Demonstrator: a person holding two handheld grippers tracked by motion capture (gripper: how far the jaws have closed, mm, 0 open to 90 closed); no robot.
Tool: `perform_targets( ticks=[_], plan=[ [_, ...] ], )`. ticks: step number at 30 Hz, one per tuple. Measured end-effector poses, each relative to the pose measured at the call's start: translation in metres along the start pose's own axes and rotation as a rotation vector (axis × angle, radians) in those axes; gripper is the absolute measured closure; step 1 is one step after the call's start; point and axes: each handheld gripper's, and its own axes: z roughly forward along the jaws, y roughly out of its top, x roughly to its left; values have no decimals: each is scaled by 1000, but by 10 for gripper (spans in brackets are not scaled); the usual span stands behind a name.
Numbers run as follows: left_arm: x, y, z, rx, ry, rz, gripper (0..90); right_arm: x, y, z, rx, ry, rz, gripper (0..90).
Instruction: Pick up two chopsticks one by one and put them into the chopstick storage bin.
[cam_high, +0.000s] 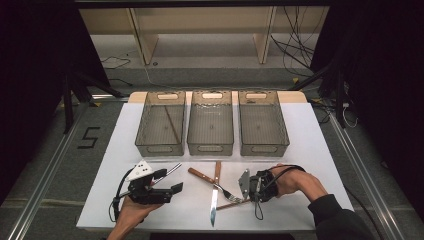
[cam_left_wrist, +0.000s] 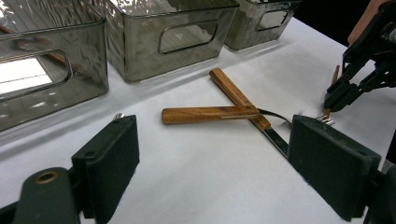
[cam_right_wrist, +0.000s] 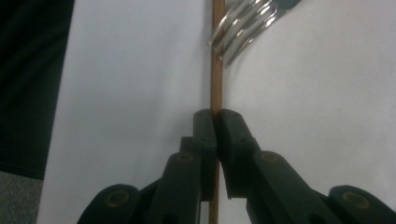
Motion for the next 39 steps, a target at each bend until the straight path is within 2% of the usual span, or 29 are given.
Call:
perform_targets(
  ticks=[5, 11, 14, 19, 23, 29, 31, 35, 39],
  plan=[
    [1, 0, -1, -4, 5, -1, 164, 6, 1, -8, -37, -7, 2, 858],
    [3, 0, -2, -4, 9, -6, 164, 16, 2, -20, -110, -14, 10, 858],
    [3, 1, -2, -10, 12, -10, 164, 17, 1, -26, -147, -31, 31, 858],
    [5, 1, -3, -17, 18, -18, 164, 12, -1, -36, -216, -68, 127, 858],
    [5, 1, -3, -17, 19, -22, 163, 5, -1, -40, -254, -113, 231, 858],
    [5, 1, -3, -16, 16, -33, 164, -6, 7, -46, -365, -143, 396, 858],
    [5, 3, -2, -20, 7, -38, 164, -10, 11, -48, -387, -146, 472, 858],
    [0, 10, -1, -37, -33, -62, 164, -18, 19, -48, -456, -147, 574, 858],
    [-6, 20, 3, -45, -67, -72, 167, -23, 28, -46, -502, -137, 628, 858]
  ],
)
